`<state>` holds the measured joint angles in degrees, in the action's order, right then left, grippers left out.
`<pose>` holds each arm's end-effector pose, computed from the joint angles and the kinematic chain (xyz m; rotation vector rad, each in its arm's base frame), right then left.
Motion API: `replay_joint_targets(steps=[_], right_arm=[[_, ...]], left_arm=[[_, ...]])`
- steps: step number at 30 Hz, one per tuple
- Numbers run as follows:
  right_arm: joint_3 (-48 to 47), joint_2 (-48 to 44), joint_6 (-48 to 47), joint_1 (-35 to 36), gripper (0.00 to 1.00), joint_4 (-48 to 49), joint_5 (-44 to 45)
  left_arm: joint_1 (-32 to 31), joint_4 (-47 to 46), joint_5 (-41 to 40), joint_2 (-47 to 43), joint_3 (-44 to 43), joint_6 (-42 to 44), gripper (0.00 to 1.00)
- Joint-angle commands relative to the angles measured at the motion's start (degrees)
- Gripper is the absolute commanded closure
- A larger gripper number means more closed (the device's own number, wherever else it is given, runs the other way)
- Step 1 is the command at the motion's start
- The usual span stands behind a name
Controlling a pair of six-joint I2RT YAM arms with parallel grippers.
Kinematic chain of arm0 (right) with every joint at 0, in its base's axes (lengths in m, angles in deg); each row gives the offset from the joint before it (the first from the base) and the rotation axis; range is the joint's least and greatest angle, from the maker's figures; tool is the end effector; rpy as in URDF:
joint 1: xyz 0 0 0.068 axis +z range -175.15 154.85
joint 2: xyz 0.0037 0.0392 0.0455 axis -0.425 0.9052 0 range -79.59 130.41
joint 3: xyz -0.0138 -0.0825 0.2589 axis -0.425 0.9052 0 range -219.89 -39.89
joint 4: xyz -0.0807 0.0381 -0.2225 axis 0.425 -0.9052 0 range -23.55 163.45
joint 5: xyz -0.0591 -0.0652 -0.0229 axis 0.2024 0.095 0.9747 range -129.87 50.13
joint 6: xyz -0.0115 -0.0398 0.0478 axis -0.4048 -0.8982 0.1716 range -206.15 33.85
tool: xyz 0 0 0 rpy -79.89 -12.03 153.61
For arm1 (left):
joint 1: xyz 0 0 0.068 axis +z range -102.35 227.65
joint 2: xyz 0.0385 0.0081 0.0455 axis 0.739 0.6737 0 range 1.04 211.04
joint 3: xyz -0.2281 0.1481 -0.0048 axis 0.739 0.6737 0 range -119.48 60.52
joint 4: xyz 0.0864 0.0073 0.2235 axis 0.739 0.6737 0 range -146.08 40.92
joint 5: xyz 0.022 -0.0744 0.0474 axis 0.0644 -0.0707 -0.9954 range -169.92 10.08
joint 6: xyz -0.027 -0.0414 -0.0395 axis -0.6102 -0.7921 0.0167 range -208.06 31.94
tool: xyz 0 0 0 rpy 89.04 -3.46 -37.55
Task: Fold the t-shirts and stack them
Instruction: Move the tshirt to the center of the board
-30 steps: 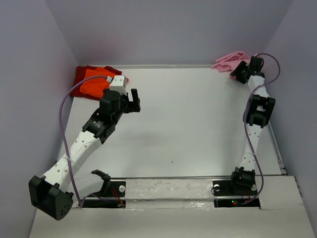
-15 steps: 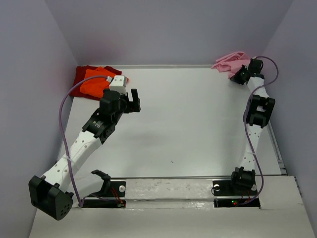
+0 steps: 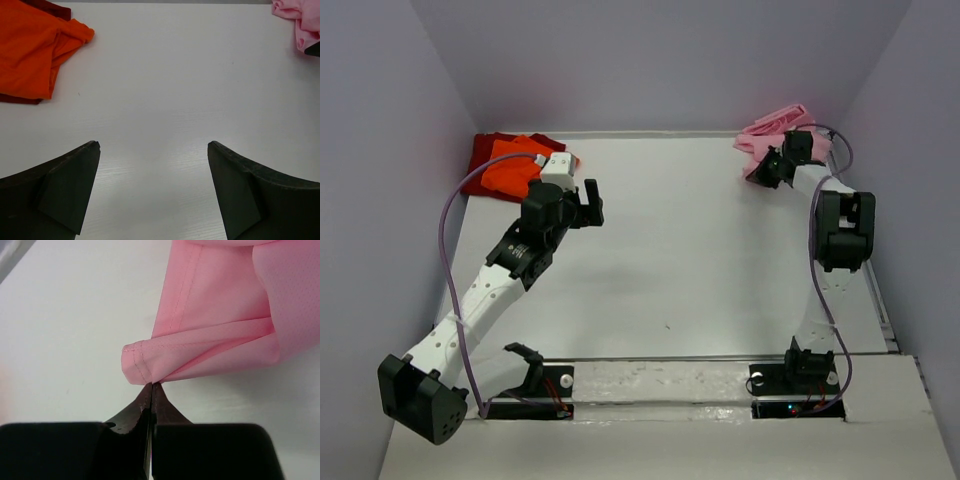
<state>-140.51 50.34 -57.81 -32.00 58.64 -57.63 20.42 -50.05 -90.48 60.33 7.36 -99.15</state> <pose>0.4962 -0.0447 0.1754 0.5633 2.2916 0.5473 0.2099 -0.0979 0.3501 0.1185 1.7865 -0.3173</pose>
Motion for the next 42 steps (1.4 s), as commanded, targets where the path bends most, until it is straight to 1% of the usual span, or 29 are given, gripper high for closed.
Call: replay_joint_targets(steps=[1,4,5,7,8,11,12,14,15,18,19,20,22,26,27,28,30,31,32,36,37,38,39,40,41,42], right_arm=[[13.3,-14.0,2.5,6.0,1.0,8.5,-1.5],[22.9,-21.4,1.8,9.5,1.0,11.4,-0.8],[30.2,-27.0,2.6,11.8,1.0,12.7,-0.2],[37.1,-32.7,2.8,13.5,1.0,16.1,-1.3],[43.7,-38.2,3.8,15.4,1.0,16.9,-1.7],[52.4,-46.0,6.1,18.0,1.0,18.9,-5.0],[58.0,-51.0,7.4,18.5,1.0,19.9,-6.1],[63.1,-56.3,9.5,19.3,1.0,21.0,-8.8],[67.0,-61.0,11.0,20.4,1.0,21.4,-9.6],[69.8,-66.9,11.4,22.2,1.0,18.3,-11.9],[70.6,-70.8,11.4,23.0,1.0,15.7,-12.3],[71.1,-73.0,11.6,23.0,1.0,15.1,-12.2],[71.5,-78.8,11.7,23.5,1.0,9.5,-12.5],[68.6,-84.5,8.5,23.6,1.0,0.6,-10.6],[67.3,-84.7,7.0,23.6,0.83,-3.0,-10.0],[65.8,-84.5,5.6,24.1,0.75,-4.6,-9.5],[61.2,-83.2,1.8,24.7,0.65,-7.6,-5.9],[60.0,-81.3,0.8,24.7,0.49,-8.1,-5.3],[59.1,-80.2,-0.1,24.7,0.48,-8.2,-3.0],[52.4,-71.5,-5.0,25.2,0.47,-7.1,2.0],[51.7,-67.1,-5.7,25.2,0.47,-5.4,3.2],[50.6,-64.6,-6.1,25.2,0.46,-5.2,6.0],[49.3,-61.8,-7.9,25.2,0.46,-5.0,6.7],[47.2,-56.1,-8.4,25.2,0.47,-4.0,7.8],[45.8,-53.2,-8.9,25.7,0.48,-4.1,10.6],[44.8,-50.7,-8.9,25.7,0.48,-3.8,11.1]], left_arm=[[0.4,-2.6,0.7,-0.7,0.3,-0.6,0.02],[0.3,-2.7,0.8,-0.9,0.4,-0.7,0.02],[0.4,-2.7,0.9,-0.9,0.4,-0.7,0.02],[0.3,-2.8,0.7,-1.3,0.4,-0.7,0.02],[0.4,-2.8,0.6,-1.4,0.5,-0.7,0.02],[0.5,-2.8,0.9,-1.5,0.3,-0.7,0.02],[0.5,-2.6,0.8,-1.5,0.3,-0.8,0.02],[0.6,-2.9,0.7,-1.8,0.4,-0.8,0.02],[0.6,-2.9,0.6,-2.0,0.5,-0.9,0.02],[0.6,-2.9,0.8,-1.5,0.5,-0.9,0.02],[0.7,-2.7,0.6,-1.1,0.3,-0.9,0.02],[0.8,-2.5,0.5,-1.1,0.3,-0.9,0.02],[0.8,-2.7,0.4,-1.2,0.4,-0.9,0.02],[0.8,-2.5,-0.2,-1.1,0.5,-0.8,0.02],[0.8,-2.6,-0.1,-1.2,0.5,-0.7,0.02],[0.9,-2.6,-0.1,-1.2,0.5,-0.8,0.01],[0.8,-2.6,0.0,-1.1,0.5,-0.8,0.02],[0.9,-2.7,-0.1,-1.1,0.6,-0.8,0.02],[0.9,-2.6,0.0,-1.0,0.5,-0.8,0.02],[0.9,-2.6,0.0,-1.0,0.6,-0.7,0.02],[0.9,-2.6,0.0,-1.1,0.6,-0.8,0.02],[0.9,-2.6,0.1,-1.0,0.6,-0.8,0.02],[0.9,-2.7,0.1,-1.0,0.7,-0.7,0.02],[0.9,-2.6,0.2,-0.9,0.7,-0.7,0.02],[0.9,-2.5,0.1,-0.9,0.7,-0.7,0.02],[0.9,-2.6,0.1,-0.9,0.7,-0.7,0.02]])
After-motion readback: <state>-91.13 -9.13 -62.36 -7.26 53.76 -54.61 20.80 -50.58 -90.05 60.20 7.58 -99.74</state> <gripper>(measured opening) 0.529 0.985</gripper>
